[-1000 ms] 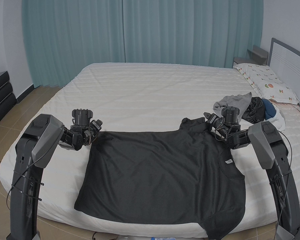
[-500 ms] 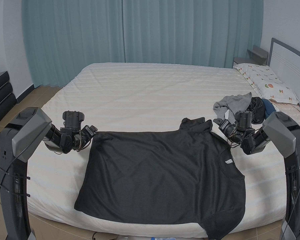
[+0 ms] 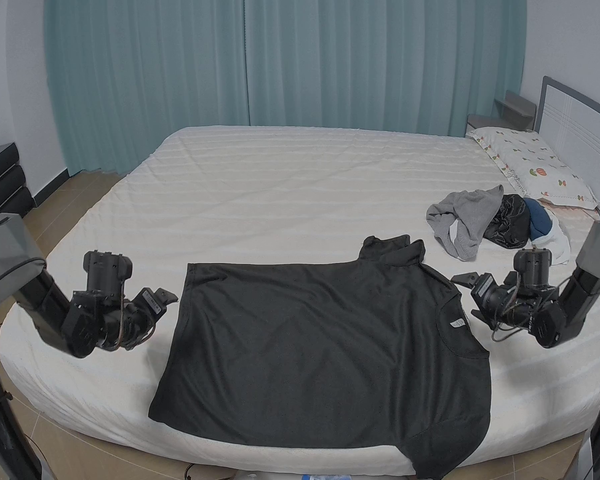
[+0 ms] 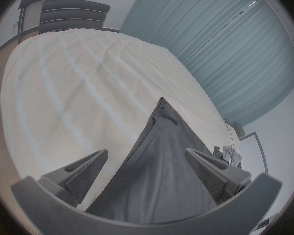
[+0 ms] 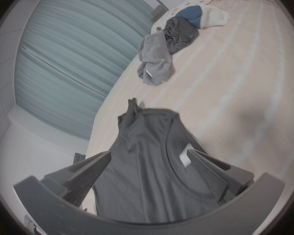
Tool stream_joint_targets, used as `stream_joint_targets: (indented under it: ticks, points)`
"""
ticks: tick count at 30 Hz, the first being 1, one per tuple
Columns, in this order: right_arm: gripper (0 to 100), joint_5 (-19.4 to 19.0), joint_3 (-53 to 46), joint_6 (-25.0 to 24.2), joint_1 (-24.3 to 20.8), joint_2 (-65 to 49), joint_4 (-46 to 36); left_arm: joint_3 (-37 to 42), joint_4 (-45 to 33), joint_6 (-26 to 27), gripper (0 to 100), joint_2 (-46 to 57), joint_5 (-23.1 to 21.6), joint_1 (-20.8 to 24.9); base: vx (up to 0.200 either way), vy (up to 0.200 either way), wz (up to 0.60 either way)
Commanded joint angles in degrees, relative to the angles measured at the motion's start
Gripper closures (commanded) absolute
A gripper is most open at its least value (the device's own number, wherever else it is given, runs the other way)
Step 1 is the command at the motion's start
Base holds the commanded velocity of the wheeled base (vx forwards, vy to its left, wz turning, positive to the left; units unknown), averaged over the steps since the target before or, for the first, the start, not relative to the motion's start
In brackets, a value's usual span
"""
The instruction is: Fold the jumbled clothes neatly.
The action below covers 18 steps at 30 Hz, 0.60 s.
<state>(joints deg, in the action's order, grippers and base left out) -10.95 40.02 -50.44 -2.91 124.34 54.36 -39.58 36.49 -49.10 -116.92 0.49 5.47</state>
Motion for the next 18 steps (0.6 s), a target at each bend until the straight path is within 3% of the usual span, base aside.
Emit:
stream_joint_targets:
  ticks: [1, 6, 18]
  points:
    - [0, -6.19, -20.25, -3.96, 0.01, -16.33, 3.83, 20.07, 8.6, -2.58, 0, 14.7, -1.1, 1.82, -0.2, 0.0, 0.0]
    - [0, -6.98, -22.44, -4.14, 0.1, -15.62, 6.29, 22.44, 8.69, -3.1, 0, 14.18, -1.37, 1.82, -0.2, 0.0, 0.0]
    - [0, -7.77, -23.15, -3.7, -0.25, -11.84, 6.73, 24.47, 9.74, -6.09, 0, 11.54, -3.21, 2.0, 0.0, 0.0, 0.0]
